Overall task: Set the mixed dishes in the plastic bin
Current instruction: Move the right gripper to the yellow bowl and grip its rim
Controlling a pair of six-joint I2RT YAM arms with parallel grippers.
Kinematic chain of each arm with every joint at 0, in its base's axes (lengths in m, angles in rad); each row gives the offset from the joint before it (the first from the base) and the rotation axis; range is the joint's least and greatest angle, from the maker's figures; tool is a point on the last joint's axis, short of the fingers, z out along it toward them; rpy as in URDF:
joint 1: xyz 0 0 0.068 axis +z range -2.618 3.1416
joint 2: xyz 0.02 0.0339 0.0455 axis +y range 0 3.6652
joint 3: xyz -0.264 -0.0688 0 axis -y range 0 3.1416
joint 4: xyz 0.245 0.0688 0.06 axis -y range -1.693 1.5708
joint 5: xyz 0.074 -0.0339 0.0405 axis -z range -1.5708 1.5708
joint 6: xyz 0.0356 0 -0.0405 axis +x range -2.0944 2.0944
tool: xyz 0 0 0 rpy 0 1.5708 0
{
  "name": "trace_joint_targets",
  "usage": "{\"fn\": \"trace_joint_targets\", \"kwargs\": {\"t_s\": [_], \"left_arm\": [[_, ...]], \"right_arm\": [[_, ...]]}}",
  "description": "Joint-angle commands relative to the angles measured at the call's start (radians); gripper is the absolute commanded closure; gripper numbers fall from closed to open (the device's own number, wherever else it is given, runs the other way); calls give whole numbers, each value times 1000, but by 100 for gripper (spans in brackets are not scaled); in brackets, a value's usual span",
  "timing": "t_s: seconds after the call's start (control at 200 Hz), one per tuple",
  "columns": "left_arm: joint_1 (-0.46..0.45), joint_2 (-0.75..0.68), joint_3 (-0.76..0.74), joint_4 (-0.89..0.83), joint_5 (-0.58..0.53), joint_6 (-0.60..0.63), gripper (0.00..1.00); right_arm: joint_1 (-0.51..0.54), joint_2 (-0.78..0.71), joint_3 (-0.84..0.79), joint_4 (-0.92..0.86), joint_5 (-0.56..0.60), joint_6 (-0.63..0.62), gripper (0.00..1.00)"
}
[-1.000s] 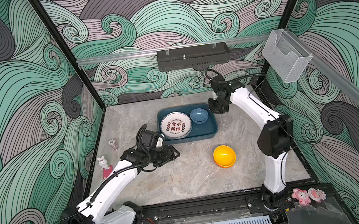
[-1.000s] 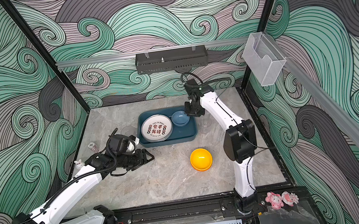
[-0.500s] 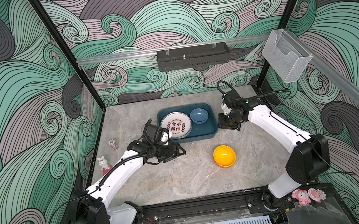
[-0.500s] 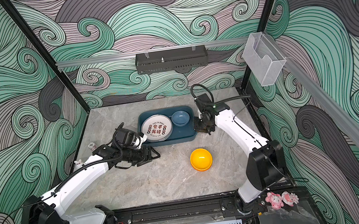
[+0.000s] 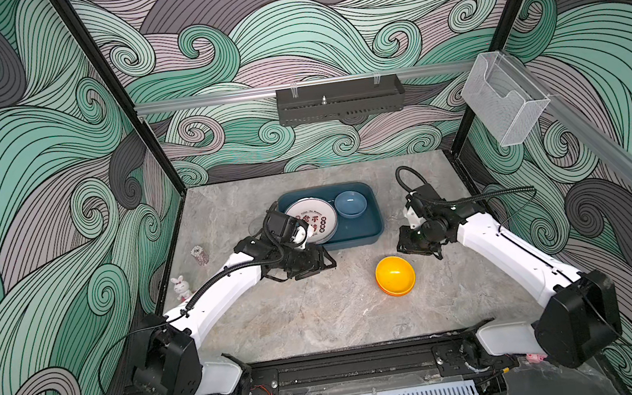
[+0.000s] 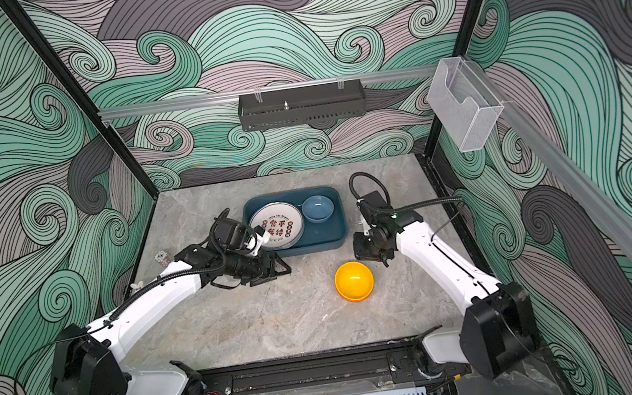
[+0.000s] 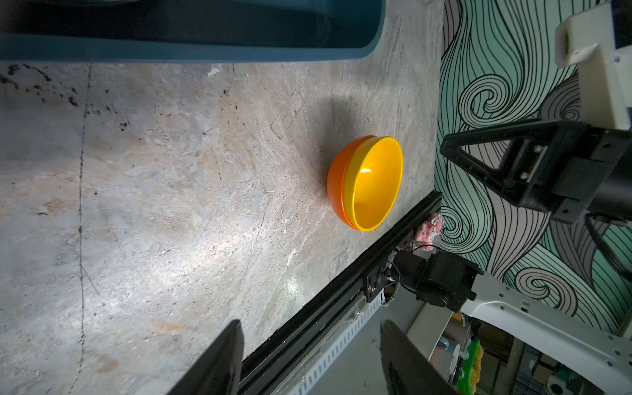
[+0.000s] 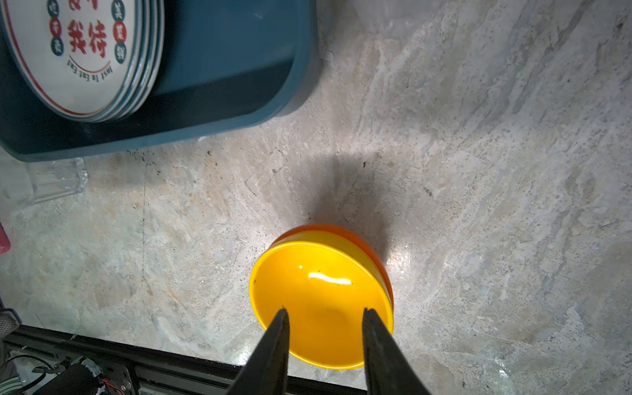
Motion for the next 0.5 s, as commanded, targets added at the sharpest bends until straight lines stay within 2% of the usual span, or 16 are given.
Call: {"fn": "trace_joint_targets", "kwargs": {"t_s": [0.0,0.495], "left_arm": [[-26,24,41,-8,14,19,34],[-83,97,54,1,-9,14,36]], "right_arm": [[-8,-33,-32,-11,-4,-11,62],[-8,-51,-152,-16,31,14,62]]}}
